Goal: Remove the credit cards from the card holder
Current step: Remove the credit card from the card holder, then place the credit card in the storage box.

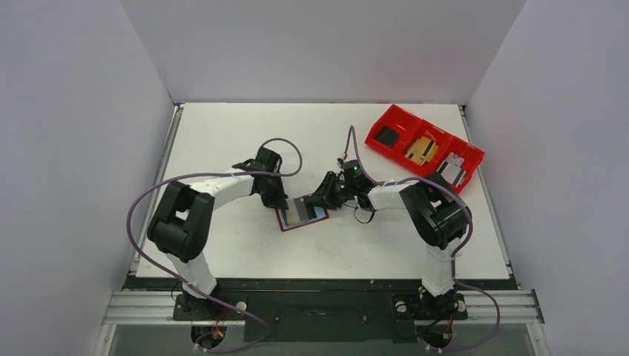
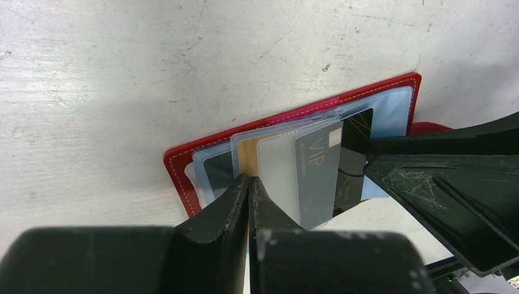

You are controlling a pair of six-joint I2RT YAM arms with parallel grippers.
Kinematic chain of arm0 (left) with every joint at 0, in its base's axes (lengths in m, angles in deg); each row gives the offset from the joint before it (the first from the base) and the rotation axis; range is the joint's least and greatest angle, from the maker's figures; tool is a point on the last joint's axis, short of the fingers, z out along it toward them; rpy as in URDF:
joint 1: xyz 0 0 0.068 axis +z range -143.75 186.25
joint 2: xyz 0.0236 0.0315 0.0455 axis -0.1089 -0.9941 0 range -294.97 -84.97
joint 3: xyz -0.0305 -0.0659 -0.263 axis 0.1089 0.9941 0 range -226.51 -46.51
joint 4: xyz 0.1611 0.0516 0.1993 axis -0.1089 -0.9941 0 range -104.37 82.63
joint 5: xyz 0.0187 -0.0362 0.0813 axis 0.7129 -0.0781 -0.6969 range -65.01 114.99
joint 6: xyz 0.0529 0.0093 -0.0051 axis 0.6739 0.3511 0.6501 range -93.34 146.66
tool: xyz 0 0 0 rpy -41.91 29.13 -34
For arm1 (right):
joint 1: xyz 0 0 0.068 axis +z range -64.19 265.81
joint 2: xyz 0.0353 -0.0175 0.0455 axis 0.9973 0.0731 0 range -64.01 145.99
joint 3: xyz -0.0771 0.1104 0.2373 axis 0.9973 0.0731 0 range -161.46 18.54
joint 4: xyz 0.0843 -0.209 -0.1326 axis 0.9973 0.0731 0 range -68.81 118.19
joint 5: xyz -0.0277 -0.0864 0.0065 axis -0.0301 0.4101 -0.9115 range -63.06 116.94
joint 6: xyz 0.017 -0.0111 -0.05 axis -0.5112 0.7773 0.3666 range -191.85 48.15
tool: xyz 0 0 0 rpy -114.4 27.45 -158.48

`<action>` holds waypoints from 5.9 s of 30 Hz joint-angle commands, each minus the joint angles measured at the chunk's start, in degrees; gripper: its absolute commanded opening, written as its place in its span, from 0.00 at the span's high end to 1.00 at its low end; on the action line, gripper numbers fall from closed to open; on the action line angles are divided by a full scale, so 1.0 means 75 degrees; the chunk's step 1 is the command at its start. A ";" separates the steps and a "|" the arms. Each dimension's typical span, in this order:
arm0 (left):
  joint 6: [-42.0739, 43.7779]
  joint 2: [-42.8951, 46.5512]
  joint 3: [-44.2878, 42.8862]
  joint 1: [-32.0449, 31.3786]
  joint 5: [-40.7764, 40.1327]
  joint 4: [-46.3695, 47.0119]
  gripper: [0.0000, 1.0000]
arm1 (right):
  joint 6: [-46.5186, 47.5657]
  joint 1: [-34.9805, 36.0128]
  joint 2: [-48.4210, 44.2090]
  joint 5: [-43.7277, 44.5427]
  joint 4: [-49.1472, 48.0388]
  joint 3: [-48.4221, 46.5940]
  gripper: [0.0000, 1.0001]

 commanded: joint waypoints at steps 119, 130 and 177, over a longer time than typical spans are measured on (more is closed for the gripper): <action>0.1455 0.2669 -0.1295 -0.0147 0.0403 -0.1525 0.50 | 0.0925 -0.4019 -0.0521 0.3768 0.4002 -0.4548 1.00; 0.1389 0.3065 -0.1089 -0.0049 0.0356 -0.1696 0.50 | 0.0957 -0.4162 0.1066 0.4221 0.4416 -0.6089 1.00; 0.0733 0.3326 -0.0049 0.0789 -0.0553 -0.1564 0.49 | 0.1477 -0.2062 -0.1681 0.3914 0.5173 -0.3868 0.58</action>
